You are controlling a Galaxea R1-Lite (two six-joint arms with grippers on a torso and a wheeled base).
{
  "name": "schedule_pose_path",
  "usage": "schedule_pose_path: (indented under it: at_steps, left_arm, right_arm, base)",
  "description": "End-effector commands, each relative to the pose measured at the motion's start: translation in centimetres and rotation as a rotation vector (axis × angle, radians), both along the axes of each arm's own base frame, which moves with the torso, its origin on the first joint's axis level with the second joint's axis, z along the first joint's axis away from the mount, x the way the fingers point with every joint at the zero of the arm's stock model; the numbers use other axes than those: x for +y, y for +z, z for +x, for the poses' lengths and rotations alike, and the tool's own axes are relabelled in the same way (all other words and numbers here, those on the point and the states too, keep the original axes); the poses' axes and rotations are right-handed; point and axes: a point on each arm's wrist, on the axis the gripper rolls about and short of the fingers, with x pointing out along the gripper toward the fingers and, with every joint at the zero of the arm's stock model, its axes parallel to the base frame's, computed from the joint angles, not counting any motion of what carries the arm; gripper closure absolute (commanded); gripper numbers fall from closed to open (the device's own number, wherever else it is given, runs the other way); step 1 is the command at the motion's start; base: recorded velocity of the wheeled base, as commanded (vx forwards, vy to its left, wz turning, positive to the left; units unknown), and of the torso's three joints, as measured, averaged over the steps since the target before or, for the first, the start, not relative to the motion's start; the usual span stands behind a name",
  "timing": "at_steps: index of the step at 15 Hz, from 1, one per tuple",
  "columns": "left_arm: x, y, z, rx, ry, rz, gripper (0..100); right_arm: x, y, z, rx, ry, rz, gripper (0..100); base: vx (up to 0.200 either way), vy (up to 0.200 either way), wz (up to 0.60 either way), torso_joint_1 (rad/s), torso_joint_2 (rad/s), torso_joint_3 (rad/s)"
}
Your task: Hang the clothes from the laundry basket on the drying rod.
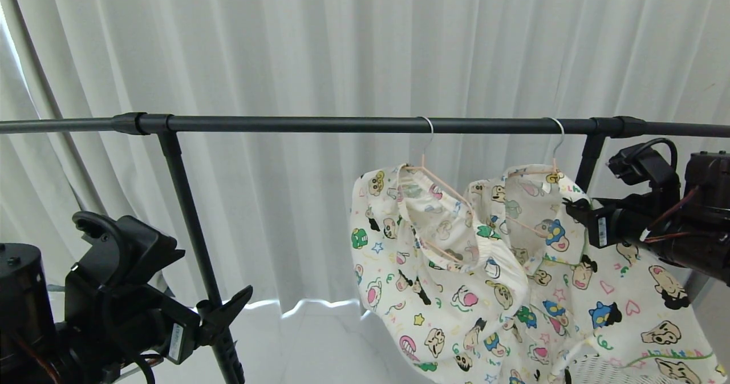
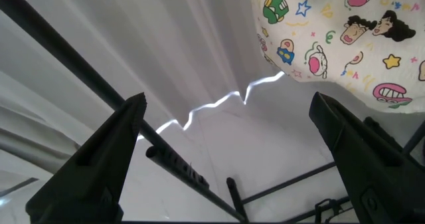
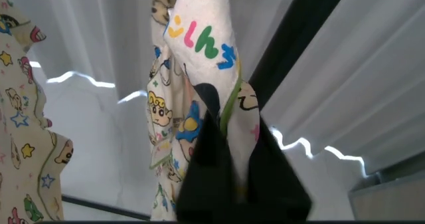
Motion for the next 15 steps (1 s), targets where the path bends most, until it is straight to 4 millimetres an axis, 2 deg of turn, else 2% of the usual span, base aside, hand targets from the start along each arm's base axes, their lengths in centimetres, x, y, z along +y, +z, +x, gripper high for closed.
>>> schedule_pose_path:
  at_steps: [1, 3, 5, 9, 11, 14, 15]
  left_arm:
    - [0.0, 0.0, 0.0, 0.000, 0.003, 0.001, 0]
    - [0.1, 0.0, 0.0, 0.001, 0.007, 0.000, 0]
    - [0.3, -0.5, -0.2, 0.015, 0.024, 0.005, 0]
    - [3.0, -2.1, -1.4, 0.051, 0.221, 0.034, 0]
    - [4.3, -2.2, -2.2, 0.033, 0.308, 0.028, 0]
    - [5.3, -2.2, -4.6, -0.041, 0.413, 0.033, 0]
    - [5.4, -2.4, -5.2, -0.057, 0.430, 0.033, 0]
  right_arm:
    - [-0.2, 0.8, -0.8, -0.029, 0.001, 0.009, 0]
    - [-0.4, 1.2, -1.8, -0.045, 0.005, 0.015, 0]
    - [-0.8, 2.2, -4.0, -0.085, 0.010, 0.054, 0]
    - [-1.9, 4.1, -9.2, -0.184, 0.036, 0.152, 0]
    - [-3.5, 3.6, -10.6, -0.182, -0.043, 0.126, 0]
    - [-6.3, 3.0, -12.2, -0.176, -0.204, -0.003, 0]
    - [-6.6, 3.0, -12.7, -0.169, -0.230, -0.013, 0]
  base:
    - [0.000, 0.000, 0.00, 0.000, 0.00, 0.000]
    - [0.000, 0.000, 0.00, 0.000, 0.00, 0.000]
    - [0.000, 0.000, 0.00, 0.000, 0.00, 0.000]
    - [0.000, 0.000, 0.00, 0.000, 0.00, 0.000]
    - [0.000, 0.000, 0.00, 0.000, 0.00, 0.000]
    - [-0.200, 0.000, 0.00, 0.004, 0.00, 0.001]
    - [-0.200, 0.000, 0.00, 0.012, 0.01, -0.007]
